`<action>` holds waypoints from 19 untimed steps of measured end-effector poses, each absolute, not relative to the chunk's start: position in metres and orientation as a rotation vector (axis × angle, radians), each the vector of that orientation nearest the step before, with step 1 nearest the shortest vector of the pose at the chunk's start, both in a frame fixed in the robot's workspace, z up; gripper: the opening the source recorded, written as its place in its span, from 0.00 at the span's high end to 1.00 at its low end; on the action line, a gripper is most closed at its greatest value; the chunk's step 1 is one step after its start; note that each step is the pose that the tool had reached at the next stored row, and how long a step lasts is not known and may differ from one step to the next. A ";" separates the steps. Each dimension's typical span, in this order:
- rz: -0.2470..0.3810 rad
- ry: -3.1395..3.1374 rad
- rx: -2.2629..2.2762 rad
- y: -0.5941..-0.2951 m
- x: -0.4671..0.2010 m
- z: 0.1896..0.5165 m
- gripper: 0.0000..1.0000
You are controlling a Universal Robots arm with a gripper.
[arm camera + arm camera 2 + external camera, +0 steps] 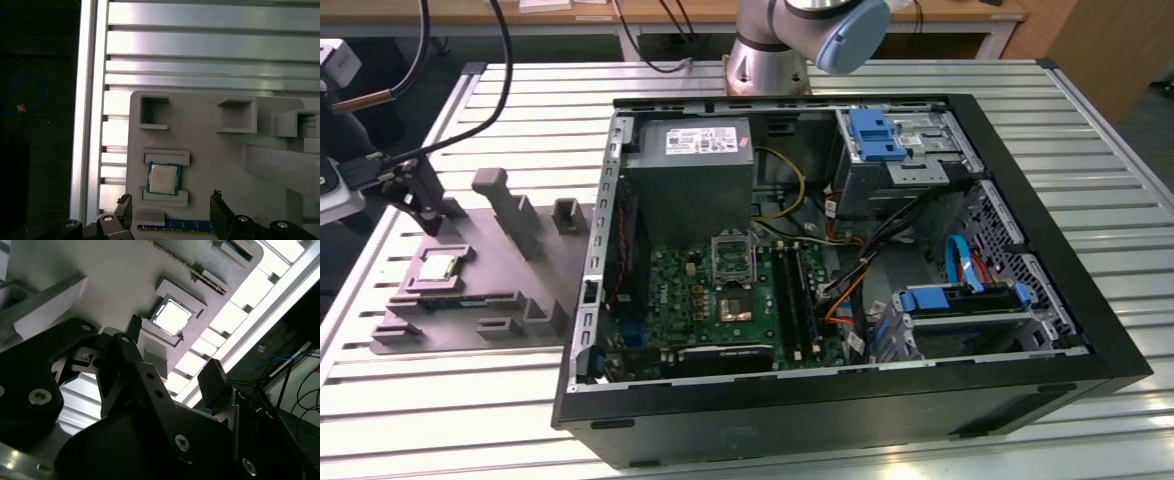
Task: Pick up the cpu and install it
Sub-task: 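Pick up the cpu and move it towards the insertion slot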
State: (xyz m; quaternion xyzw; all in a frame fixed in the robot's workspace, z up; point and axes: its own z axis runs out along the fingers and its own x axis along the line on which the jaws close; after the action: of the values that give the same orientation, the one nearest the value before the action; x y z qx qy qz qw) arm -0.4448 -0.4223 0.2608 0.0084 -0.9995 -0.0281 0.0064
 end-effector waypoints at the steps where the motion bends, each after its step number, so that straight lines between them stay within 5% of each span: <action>1: -0.088 -3.127 0.026 -0.423 -0.445 0.260 0.28; 19: -0.088 -3.128 0.007 -0.423 -0.447 0.231 0.28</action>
State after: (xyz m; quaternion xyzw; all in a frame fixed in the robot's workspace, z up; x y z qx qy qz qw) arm -0.4466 -0.4230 0.2308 0.0024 -0.9996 -0.0281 0.0064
